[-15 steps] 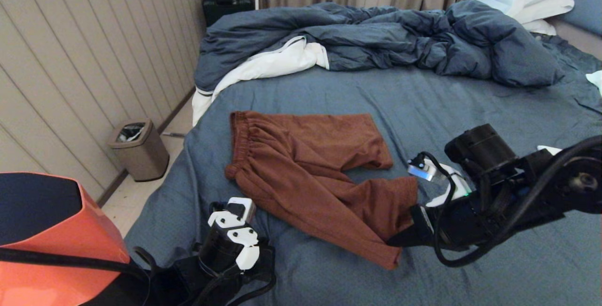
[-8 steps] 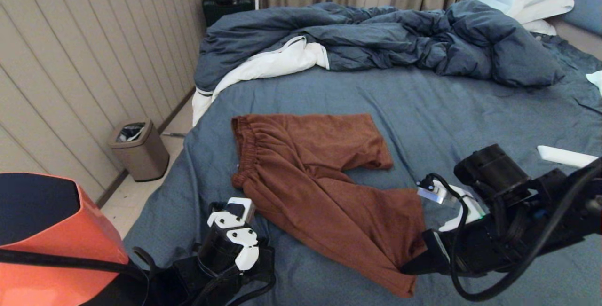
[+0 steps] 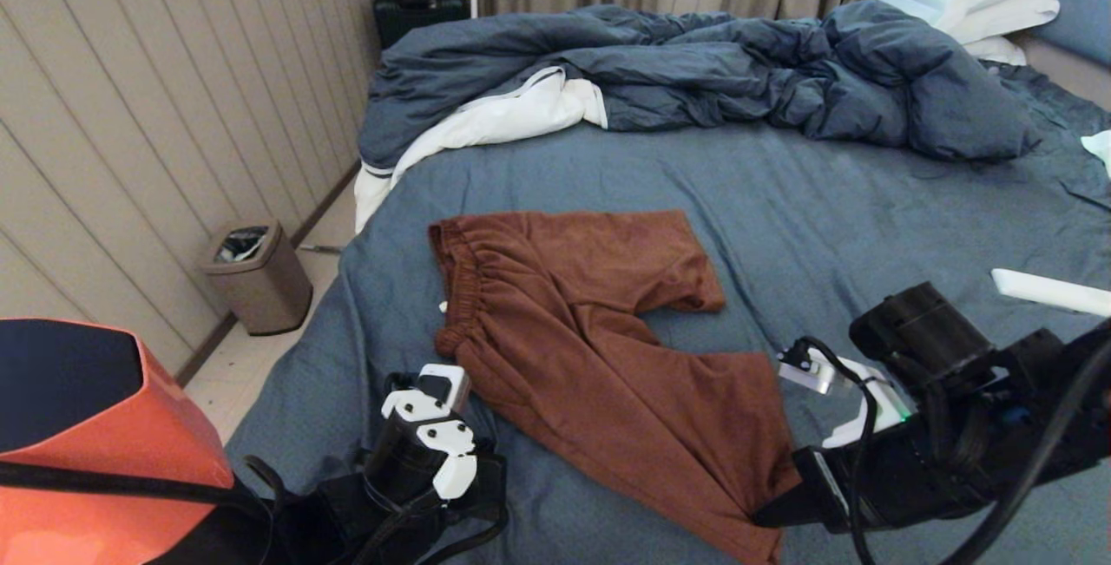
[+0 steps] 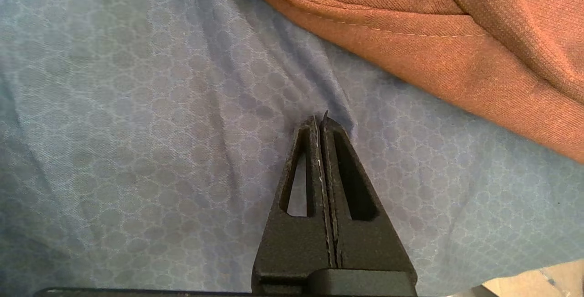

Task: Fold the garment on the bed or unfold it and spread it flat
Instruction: Unford the brown shorts

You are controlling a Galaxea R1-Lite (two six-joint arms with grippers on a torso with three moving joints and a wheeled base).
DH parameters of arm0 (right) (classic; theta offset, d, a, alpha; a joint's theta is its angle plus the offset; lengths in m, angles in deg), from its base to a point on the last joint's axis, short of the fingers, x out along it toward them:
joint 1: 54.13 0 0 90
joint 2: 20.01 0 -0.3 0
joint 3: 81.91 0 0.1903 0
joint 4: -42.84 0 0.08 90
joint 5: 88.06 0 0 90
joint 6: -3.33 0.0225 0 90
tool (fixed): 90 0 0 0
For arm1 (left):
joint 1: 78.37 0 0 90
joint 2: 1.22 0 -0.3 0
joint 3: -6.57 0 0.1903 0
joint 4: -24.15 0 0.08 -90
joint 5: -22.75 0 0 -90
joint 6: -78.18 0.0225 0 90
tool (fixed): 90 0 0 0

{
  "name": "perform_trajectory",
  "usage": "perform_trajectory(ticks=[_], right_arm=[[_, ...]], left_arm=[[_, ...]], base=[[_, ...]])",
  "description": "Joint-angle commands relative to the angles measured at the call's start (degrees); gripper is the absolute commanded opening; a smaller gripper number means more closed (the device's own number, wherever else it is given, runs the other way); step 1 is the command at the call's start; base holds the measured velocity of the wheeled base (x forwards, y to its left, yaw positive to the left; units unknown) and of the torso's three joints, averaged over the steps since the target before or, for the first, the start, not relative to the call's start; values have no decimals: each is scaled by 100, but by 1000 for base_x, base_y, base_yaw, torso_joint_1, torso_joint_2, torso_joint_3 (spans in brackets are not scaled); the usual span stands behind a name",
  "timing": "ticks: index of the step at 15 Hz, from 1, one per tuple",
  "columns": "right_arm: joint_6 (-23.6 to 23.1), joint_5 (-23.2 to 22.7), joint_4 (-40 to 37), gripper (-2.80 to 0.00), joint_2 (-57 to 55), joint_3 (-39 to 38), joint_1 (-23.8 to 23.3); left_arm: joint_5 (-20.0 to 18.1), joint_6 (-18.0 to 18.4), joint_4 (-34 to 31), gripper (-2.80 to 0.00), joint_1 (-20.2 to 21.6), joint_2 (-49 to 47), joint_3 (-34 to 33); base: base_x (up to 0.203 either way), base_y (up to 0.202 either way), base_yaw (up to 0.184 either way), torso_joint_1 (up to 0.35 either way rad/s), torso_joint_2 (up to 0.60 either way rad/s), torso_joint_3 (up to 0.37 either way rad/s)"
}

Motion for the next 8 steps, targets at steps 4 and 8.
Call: perform_trajectory(ticks=[4,8], right_arm=[[41,127,294,0,147,-92,50],[37,118,313,0,255,-35,9]], left_arm=[[14,-15,32,-280,-1,21,-4],[14,-15,32,-280,-1,39,-4]], base=[[0,0,0,0,0,0],[0,0,0,0,0,0]])
